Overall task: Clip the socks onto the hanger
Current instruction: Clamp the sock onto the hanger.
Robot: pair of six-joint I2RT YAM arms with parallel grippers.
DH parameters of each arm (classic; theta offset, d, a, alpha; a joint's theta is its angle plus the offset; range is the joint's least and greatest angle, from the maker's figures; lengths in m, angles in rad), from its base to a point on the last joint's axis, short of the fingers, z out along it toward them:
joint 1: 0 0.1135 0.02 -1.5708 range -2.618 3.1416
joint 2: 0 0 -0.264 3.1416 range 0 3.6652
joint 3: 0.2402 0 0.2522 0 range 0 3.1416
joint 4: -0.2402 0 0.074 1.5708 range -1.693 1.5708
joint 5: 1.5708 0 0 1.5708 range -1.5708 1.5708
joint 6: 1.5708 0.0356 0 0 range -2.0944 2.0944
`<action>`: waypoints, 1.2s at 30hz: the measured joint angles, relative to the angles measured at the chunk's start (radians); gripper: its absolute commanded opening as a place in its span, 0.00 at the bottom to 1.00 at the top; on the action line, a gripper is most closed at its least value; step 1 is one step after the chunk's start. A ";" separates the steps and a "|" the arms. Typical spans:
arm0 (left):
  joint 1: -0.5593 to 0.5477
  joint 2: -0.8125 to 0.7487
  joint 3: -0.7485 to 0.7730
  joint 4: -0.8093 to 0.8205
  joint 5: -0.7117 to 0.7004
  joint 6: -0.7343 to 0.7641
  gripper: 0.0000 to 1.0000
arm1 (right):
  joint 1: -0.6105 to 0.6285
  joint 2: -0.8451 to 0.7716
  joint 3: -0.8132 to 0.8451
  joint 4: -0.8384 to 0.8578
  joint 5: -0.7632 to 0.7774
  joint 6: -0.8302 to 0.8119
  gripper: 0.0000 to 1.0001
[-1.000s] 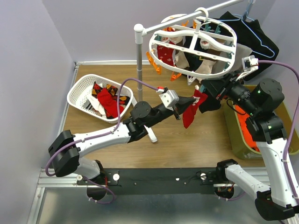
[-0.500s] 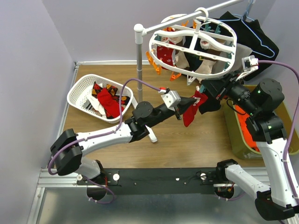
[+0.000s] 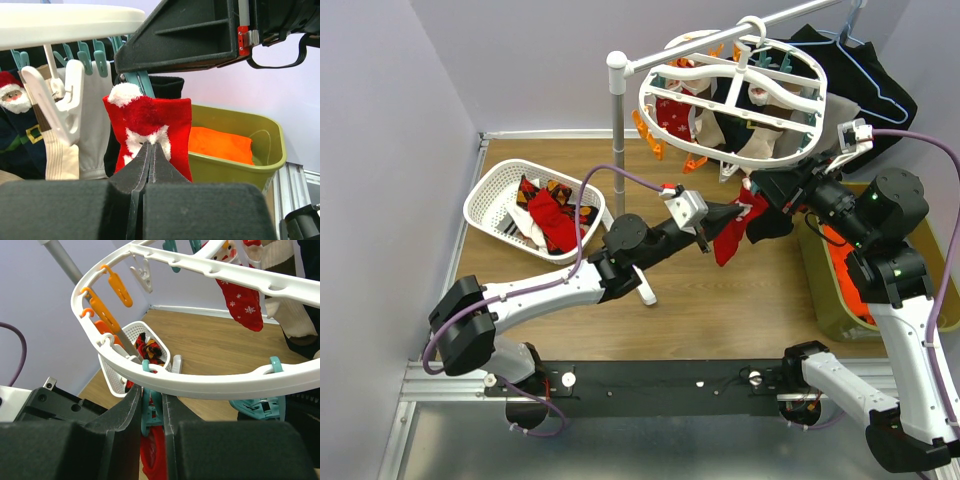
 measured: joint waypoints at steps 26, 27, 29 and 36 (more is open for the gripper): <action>0.000 0.042 0.060 0.000 0.023 0.004 0.48 | 0.001 -0.028 -0.002 -0.009 0.019 -0.014 0.81; 0.000 0.042 0.060 0.000 0.022 0.006 0.53 | 0.001 -0.031 -0.002 -0.010 0.023 -0.014 0.82; 0.000 0.042 0.060 0.000 0.020 0.003 0.61 | 0.001 -0.037 -0.002 -0.011 0.032 -0.014 0.82; 0.016 -0.002 0.022 0.000 0.008 -0.014 0.76 | 0.001 -0.055 -0.002 -0.026 0.068 -0.031 0.83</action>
